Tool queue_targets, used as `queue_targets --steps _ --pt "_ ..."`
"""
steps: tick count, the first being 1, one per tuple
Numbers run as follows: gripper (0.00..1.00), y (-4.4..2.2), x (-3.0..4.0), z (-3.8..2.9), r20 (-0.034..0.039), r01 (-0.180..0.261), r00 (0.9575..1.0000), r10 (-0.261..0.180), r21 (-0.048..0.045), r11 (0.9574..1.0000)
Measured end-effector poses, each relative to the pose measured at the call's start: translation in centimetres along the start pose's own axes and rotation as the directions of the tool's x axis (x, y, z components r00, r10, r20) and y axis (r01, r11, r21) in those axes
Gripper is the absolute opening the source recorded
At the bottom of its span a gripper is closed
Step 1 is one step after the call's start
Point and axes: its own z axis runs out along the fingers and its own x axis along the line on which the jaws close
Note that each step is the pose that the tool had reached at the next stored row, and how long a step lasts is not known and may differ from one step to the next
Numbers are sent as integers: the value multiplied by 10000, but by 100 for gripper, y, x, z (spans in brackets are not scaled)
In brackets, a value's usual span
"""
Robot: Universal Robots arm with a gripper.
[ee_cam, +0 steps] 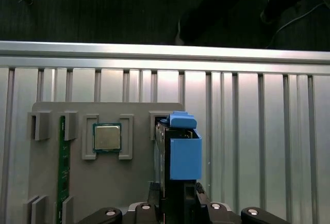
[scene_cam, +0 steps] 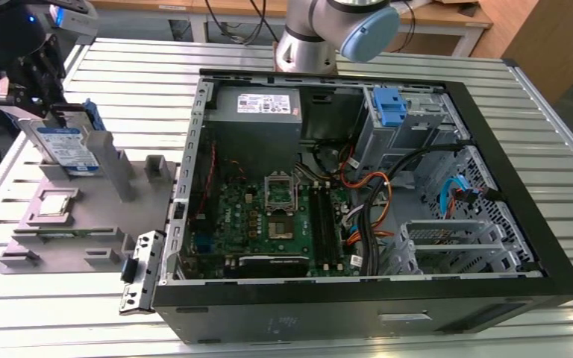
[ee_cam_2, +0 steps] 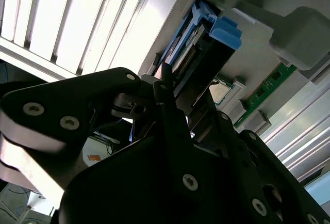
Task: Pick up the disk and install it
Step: 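Pick up the disk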
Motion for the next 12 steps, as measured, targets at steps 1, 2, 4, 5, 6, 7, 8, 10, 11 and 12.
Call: queue_targets --steps 1,2,4,5,6,7,8,10,11,12 --pt "35 0 -1 -8 0 0 10000 0 0 10000" --pt "35 0 -1 -17 0 0 10000 0 0 10000" --pt "35 1 -2 -32 0 0 10000 0 0 10000" --pt "35 1 -3 -33 1 0 10000 0 1 10000" --pt "35 1 -3 -33 2 0 10000 0 2 10000" --pt "35 1 -3 -34 2 0 10000 0 3 10000" --pt "35 1 -3 -35 1 0 10000 0 2 10000" --pt "35 1 -3 -36 0 -2 10000 2 0 10000" --pt "35 1 -3 -36 -1 -2 10000 2 0 10000" --pt "35 1 -3 -36 -1 -2 10000 2 -1 10000"
